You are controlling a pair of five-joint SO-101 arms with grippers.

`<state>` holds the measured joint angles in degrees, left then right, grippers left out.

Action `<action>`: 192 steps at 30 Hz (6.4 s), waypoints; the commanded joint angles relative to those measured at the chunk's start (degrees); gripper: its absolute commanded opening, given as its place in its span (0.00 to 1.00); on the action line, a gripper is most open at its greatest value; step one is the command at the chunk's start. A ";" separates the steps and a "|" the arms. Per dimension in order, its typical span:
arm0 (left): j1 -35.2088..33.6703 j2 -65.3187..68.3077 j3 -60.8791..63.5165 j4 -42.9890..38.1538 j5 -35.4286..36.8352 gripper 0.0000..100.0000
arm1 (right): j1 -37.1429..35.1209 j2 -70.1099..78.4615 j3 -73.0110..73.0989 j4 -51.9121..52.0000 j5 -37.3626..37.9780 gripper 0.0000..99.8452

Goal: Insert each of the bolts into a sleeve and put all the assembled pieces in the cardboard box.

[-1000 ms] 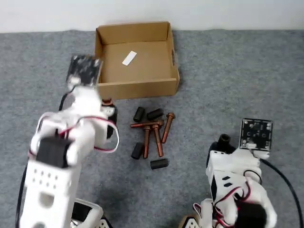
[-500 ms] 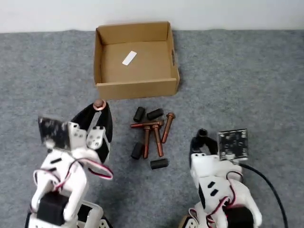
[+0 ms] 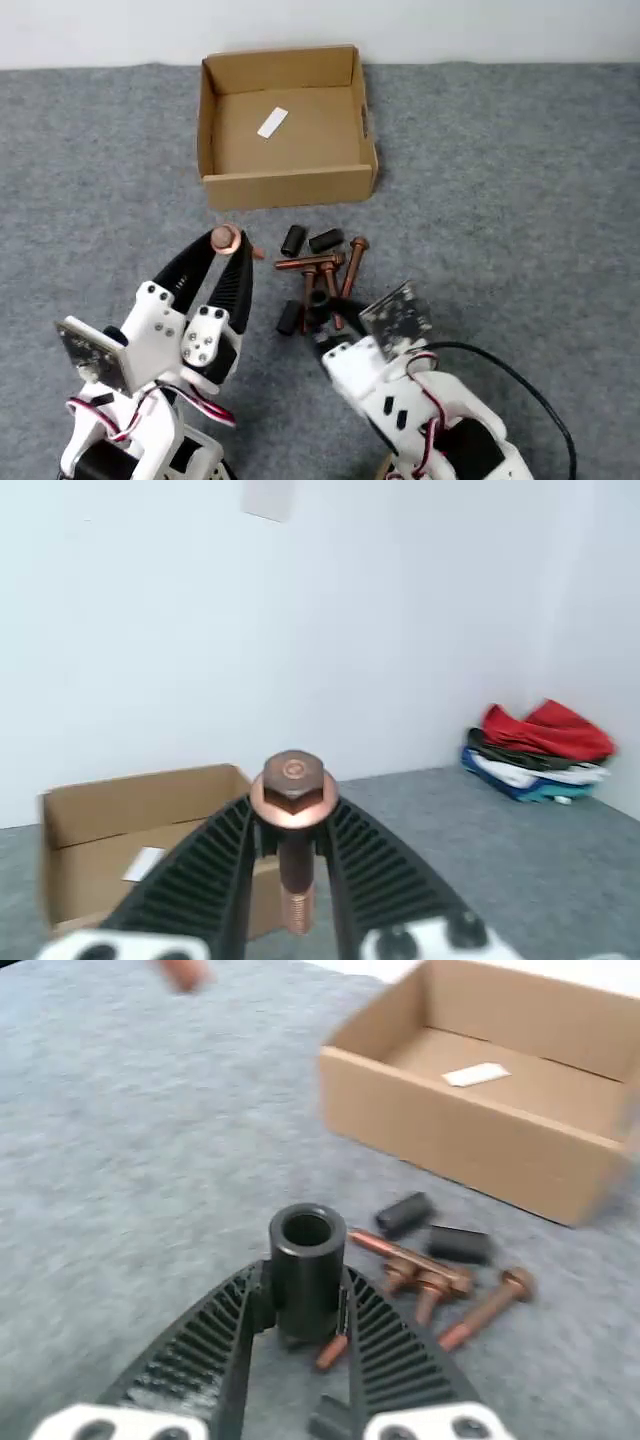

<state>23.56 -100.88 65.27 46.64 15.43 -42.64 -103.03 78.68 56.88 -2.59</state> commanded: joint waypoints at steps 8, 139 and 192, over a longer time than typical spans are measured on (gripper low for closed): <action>4.84 -0.44 -1.63 -1.23 0.70 0.00 | -5.14 0.04 -0.62 -1.63 0.62 0.01; -43.60 -0.79 14.37 22.07 -9.14 0.00 | 21.67 92.53 -66.29 -32.04 5.80 0.01; -43.69 -0.79 14.29 22.24 -9.49 0.00 | 16.92 105.01 -82.90 44.62 -26.81 0.01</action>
<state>-19.87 -101.76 79.96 70.37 6.73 -23.21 1.41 -1.14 97.76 -29.05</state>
